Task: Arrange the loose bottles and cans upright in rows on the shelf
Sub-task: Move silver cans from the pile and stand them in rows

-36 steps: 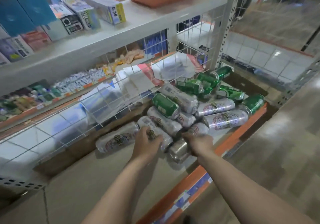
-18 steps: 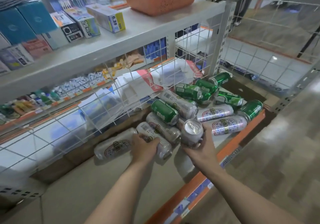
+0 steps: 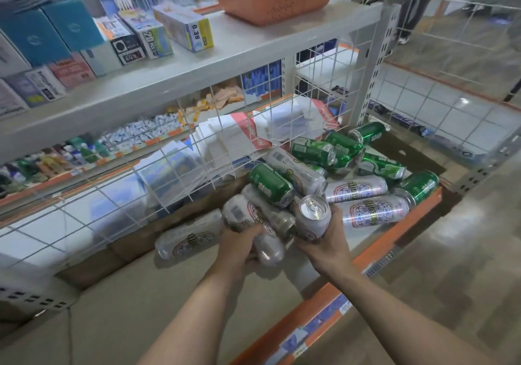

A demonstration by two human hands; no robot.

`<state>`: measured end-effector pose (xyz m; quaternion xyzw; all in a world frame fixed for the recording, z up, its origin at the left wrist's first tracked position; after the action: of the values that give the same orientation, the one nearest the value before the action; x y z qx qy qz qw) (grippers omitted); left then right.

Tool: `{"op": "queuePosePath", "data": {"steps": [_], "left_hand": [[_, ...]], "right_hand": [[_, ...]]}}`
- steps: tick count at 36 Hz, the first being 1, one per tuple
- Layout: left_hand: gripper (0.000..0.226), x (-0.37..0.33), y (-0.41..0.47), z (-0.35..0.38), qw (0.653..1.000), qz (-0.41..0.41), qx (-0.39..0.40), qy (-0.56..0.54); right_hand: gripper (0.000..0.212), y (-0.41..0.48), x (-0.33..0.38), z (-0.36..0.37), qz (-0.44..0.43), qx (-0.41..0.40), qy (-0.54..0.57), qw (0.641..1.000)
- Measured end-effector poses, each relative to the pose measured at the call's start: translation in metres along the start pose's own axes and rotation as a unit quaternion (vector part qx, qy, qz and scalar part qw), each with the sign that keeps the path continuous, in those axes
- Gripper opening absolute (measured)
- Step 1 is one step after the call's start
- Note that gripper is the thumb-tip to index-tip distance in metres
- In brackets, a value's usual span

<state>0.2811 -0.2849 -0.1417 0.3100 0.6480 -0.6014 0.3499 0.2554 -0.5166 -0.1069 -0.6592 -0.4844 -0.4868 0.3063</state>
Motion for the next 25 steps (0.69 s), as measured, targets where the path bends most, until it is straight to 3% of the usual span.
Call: {"op": "queuePosePath", "data": {"steps": [3,8,14,19,25], "left_hand": [[0.071,-0.002,0.015,-0.004,0.998,0.068,-0.009,0.008],[0.052,-0.019,-0.001,-0.005,0.992,0.117,0.014,0.037],[0.048,-0.043,-0.019,-0.018,0.988,0.141,0.025,0.054],[0.099,-0.05,-0.028,-0.041,0.991,0.12,0.027,0.059],[0.088,-0.053,-0.044,-0.037,0.983,0.135,0.03,0.118]], "right_hand": [[0.071,-0.001,0.0,0.001,-0.002,0.004,-0.002,1.0],[0.071,0.0,-0.004,0.002,0.015,0.018,0.012,1.0],[0.073,-0.001,-0.002,0.005,0.038,0.035,0.054,0.997],[0.069,0.0,-0.006,0.006,0.043,0.039,0.045,0.997],[0.062,0.0,0.003,0.005,0.031,0.026,0.026,0.999]]}}
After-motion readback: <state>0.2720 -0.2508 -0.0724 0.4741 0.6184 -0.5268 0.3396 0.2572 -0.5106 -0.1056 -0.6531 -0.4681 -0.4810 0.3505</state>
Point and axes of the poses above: each hand's wrist, its own y-axis towards the middle knuckle, its own z-axis out of the palm, x = y × z, the point moved 10 cm from there along y, towards the middle knuckle, and after that the axes turned 5 degrees about z, right-handed, at the moved point
